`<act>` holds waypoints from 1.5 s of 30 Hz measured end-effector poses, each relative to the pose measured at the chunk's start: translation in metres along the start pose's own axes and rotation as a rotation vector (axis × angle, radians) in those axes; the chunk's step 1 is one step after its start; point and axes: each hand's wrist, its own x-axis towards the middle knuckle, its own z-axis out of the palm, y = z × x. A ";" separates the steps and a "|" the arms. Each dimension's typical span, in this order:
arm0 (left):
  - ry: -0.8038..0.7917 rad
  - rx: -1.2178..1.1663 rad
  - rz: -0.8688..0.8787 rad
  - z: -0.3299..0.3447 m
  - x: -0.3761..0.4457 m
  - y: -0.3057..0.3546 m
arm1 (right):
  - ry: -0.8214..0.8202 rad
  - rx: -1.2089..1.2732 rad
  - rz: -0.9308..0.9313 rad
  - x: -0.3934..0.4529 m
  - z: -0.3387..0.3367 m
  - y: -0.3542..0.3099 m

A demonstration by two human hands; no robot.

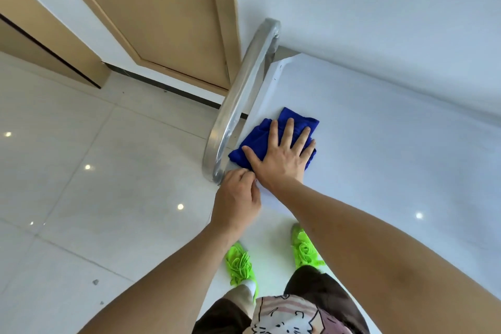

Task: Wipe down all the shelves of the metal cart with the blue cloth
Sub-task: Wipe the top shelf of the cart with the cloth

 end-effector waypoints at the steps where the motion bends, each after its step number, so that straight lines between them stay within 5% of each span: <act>1: 0.001 0.003 -0.016 0.000 0.003 0.001 | 0.000 -0.006 -0.020 0.007 -0.002 -0.004; 13: -0.005 0.119 0.006 0.017 0.044 0.049 | 0.011 -0.018 -0.253 0.077 -0.025 0.022; 19: -0.056 0.216 0.048 0.038 0.057 0.072 | 0.039 0.016 -0.215 0.085 -0.036 0.073; 45: -0.475 0.533 0.541 0.198 0.065 0.277 | 0.190 0.157 0.567 -0.001 -0.075 0.433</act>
